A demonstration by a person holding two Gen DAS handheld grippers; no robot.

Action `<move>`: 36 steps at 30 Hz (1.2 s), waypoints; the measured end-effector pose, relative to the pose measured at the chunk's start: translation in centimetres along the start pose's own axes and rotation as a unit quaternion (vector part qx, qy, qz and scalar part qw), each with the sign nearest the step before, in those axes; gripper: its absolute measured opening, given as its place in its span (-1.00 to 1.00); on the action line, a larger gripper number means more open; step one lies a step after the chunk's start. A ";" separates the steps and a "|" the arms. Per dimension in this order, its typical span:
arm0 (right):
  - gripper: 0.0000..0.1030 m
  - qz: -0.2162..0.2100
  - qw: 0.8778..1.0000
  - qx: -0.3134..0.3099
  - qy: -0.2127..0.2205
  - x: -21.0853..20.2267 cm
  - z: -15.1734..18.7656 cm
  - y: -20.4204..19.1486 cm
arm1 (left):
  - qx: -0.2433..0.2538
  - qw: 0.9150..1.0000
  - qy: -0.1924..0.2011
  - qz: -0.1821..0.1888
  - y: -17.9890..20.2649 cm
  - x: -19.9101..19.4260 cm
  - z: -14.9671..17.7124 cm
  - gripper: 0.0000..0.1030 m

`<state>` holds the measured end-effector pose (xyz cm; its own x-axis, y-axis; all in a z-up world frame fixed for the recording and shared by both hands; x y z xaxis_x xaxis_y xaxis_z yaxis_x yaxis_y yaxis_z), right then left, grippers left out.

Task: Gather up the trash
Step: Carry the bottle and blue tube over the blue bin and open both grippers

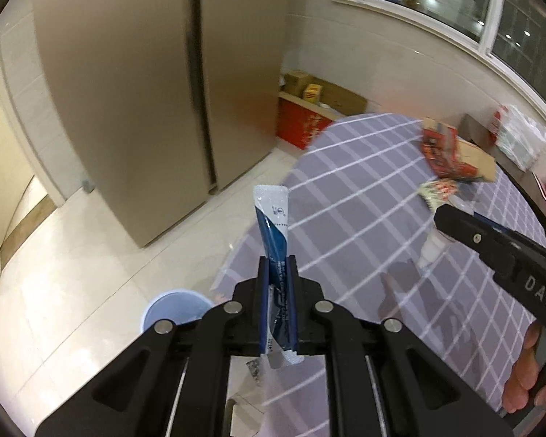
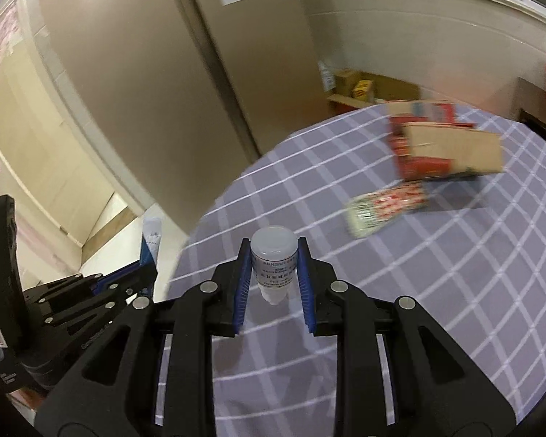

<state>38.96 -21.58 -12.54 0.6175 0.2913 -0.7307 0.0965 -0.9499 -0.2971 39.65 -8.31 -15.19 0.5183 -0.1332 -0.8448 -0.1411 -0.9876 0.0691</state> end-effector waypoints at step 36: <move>-0.51 -0.075 0.970 -0.166 -0.162 15.6 6.6 -22.0 | -0.121 0.987 -0.060 -0.093 -20.3 3.2 6.9 -0.21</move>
<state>41.32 4.59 -21.42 0.3052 0.3977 -0.8653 0.4460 -0.8625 -0.2391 38.35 11.90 -22.97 0.4115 0.0480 -0.9102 0.1598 -0.9869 0.0202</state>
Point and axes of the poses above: each gripper's, at about its wrist camera, not at the fingertips, and x roughly the way its jaws point, y to its right, z to its underside, the point moved 9 cm from there along x, roughly the way its jaws point, and after that the axes turned 5 degrees about -y, right-handed, at the moved point
